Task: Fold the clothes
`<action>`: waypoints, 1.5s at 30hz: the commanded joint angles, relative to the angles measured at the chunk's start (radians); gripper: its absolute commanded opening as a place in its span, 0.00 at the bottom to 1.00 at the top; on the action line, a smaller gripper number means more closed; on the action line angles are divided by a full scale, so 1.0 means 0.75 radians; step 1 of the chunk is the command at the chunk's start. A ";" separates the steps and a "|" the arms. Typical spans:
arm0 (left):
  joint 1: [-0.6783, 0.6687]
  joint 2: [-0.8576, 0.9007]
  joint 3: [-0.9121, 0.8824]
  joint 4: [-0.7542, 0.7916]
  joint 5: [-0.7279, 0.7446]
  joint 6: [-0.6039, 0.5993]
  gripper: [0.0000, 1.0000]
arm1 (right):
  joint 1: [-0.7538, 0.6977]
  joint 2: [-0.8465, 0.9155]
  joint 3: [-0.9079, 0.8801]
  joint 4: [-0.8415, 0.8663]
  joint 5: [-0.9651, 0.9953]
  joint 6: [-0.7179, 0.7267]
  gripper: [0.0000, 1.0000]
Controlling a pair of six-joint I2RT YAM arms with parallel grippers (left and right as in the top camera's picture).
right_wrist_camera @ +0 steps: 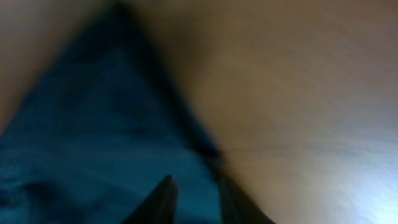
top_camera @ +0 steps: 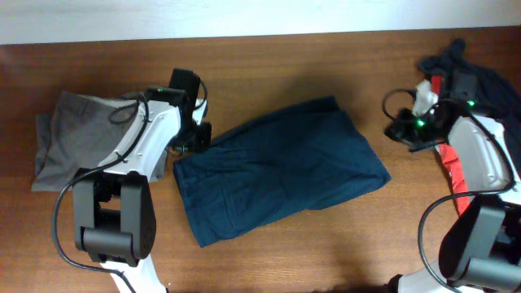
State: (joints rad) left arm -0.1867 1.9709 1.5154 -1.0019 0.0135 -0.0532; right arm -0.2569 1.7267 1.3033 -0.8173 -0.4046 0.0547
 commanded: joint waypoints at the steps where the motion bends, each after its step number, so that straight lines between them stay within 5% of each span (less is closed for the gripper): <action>1: 0.008 0.005 0.054 -0.015 0.159 0.003 0.30 | 0.111 0.005 0.003 0.095 -0.300 -0.123 0.24; 11: 0.008 0.005 0.049 -0.254 0.344 0.031 0.30 | 0.383 0.303 0.003 0.540 -0.148 -0.095 0.05; 21: -0.062 0.005 -0.051 -0.345 0.342 0.031 0.30 | 0.394 0.585 0.003 0.848 -0.036 0.242 0.04; 25: -0.085 0.005 -0.152 -0.297 0.337 0.031 0.30 | 0.377 0.616 0.003 0.813 0.346 0.427 0.04; 32: -0.088 0.005 -0.258 -0.209 0.331 0.032 0.35 | 0.317 0.608 0.003 0.635 0.638 0.517 0.04; 45: -0.088 0.005 -0.278 -0.145 0.032 0.030 0.40 | 0.224 0.368 0.006 0.444 0.584 0.447 0.04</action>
State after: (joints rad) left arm -0.2550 1.9713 1.3190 -1.1267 0.1059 -0.0456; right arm -0.0616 2.0579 1.3411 -0.4652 -0.0151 0.4377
